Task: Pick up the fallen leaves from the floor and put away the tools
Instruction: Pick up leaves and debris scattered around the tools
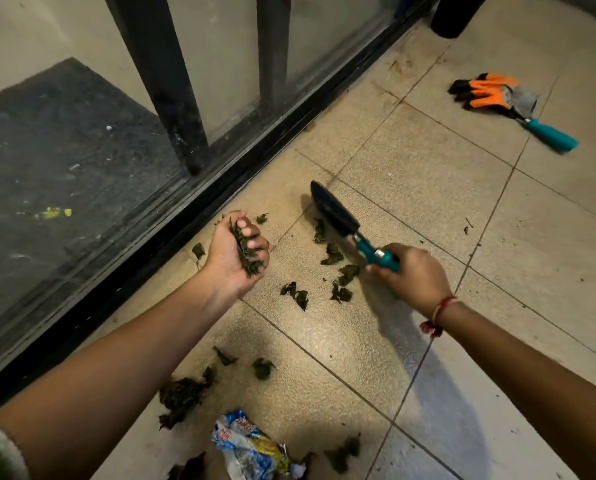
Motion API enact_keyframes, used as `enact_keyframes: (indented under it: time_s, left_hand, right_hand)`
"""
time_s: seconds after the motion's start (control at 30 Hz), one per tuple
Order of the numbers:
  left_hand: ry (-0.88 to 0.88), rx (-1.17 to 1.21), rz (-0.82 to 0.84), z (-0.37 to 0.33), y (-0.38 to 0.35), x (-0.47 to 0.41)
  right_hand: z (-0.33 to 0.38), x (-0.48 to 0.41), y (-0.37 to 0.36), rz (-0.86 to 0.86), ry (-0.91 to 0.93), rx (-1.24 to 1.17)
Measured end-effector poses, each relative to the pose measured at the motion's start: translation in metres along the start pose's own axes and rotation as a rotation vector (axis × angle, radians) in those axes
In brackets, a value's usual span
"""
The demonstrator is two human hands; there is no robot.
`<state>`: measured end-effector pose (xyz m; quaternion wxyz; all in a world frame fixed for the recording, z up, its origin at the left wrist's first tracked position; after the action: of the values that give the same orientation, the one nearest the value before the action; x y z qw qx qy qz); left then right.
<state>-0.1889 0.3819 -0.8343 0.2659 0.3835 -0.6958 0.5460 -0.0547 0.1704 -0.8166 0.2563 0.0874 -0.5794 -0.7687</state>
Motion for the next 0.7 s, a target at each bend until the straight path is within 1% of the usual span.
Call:
enact_keyframes:
  time_s: [0.1,0.23,0.33,0.4,0.43,0.5,0.57,0.6,0.63,0.67,0.7]
  left_hand:
    - [-0.024,-0.004,0.004,-0.005,0.0,0.0]
    - [-0.03,-0.067,0.009,-0.001,0.006,-0.004]
    - [-0.029,-0.118,0.044,-0.001,0.006,-0.008]
    - [-0.027,-0.138,0.072,-0.001,0.002,-0.009]
    - [-0.031,-0.141,0.076,-0.002,0.001,-0.008]
    - [-0.036,-0.151,0.076,-0.001,0.0,-0.009]
    - [-0.037,-0.15,0.076,0.001,-0.001,-0.011]
    - [-0.035,-0.143,0.086,0.003,-0.002,-0.012]
    - [-0.033,-0.136,0.095,0.004,-0.002,-0.014]
    - [-0.028,-0.132,0.1,0.006,-0.002,-0.016]
    - [-0.02,-0.133,0.096,0.007,-0.002,-0.017]
  right_hand:
    - [-0.03,-0.036,0.031,-0.07,-0.06,0.106]
    - [-0.072,-0.073,0.043,-0.073,-0.168,0.18]
    - [-0.079,-0.083,0.033,-0.079,-0.181,0.194]
    - [-0.075,-0.084,0.027,-0.099,-0.145,0.235]
    - [-0.072,-0.085,0.024,-0.111,-0.128,0.225]
    - [-0.078,-0.085,0.028,-0.174,-0.164,0.119]
    - [-0.101,-0.091,0.044,-0.317,-0.264,0.005]
    - [-0.119,-0.093,0.052,-0.353,-0.333,-0.062]
    - [-0.137,-0.095,0.056,-0.348,-0.388,-0.132]
    - [-0.152,-0.095,0.055,-0.302,-0.395,-0.162]
    - [-0.162,-0.095,0.051,-0.231,-0.355,-0.139]
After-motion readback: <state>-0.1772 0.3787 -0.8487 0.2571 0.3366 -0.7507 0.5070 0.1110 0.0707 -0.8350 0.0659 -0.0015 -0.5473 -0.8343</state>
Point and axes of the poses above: each hand's wrist, its own x-axis away from the middle knuckle, its own y-axis out of the back of the hand, z = x × y, the point moved 8 cm from there along -x, towards the middle knuckle, and after that the axes turned 7 degrees about -z, right-handed, at the moved point
